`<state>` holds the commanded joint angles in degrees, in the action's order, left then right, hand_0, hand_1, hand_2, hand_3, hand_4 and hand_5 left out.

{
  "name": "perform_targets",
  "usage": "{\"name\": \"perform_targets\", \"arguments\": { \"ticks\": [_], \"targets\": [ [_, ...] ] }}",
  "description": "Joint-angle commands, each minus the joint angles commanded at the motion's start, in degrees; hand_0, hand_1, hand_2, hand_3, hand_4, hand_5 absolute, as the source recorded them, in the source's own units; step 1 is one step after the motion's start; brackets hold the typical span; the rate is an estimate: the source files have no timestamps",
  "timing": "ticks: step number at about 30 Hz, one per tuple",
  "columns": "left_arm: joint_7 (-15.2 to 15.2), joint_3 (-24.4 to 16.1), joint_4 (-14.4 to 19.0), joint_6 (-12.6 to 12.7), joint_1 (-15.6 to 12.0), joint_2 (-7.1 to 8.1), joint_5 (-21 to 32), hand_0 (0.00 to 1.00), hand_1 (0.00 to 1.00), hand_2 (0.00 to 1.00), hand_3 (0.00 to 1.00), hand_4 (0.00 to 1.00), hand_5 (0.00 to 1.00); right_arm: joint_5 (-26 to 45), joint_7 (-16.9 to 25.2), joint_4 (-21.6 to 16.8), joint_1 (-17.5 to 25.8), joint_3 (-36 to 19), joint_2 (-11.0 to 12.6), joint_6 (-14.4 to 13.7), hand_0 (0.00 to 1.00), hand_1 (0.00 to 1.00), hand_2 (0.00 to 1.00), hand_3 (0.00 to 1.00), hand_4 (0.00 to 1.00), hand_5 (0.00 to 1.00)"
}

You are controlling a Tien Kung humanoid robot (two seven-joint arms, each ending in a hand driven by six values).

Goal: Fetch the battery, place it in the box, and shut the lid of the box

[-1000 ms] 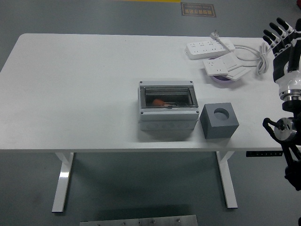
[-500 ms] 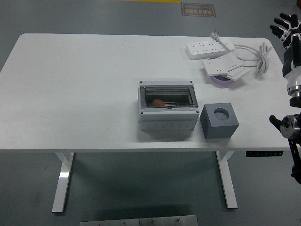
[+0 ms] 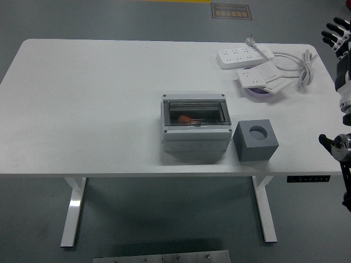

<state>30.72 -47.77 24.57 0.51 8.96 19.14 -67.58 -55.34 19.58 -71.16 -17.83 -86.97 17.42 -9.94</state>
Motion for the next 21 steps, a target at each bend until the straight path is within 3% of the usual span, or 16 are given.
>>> {"name": "perform_targets", "arguments": {
  "ticks": [8,14,21],
  "targets": [
    [0.1,0.2,0.1,0.3,-0.5,0.04,0.6,0.632,0.698,0.573,0.541,0.5,0.002,7.2,2.7,2.1,-0.1,0.4,-0.1,0.0,0.766,0.679,0.693,0.694,0.998,0.867],
    [0.1,0.1,0.1,0.3,-0.5,0.15,0.5,0.632,0.698,0.573,0.541,0.5,0.002,5.7,2.3,2.0,-0.3,-0.3,0.0,-2.3,0.796,0.713,0.726,0.721,0.998,0.87],
    [0.2,0.0,0.1,0.2,-0.4,0.09,0.4,0.632,0.698,0.573,0.541,0.5,0.002,5.4,2.6,1.6,-0.3,-0.9,-0.2,-3.0,0.816,0.741,0.747,0.741,0.998,0.867]
  ]
}}
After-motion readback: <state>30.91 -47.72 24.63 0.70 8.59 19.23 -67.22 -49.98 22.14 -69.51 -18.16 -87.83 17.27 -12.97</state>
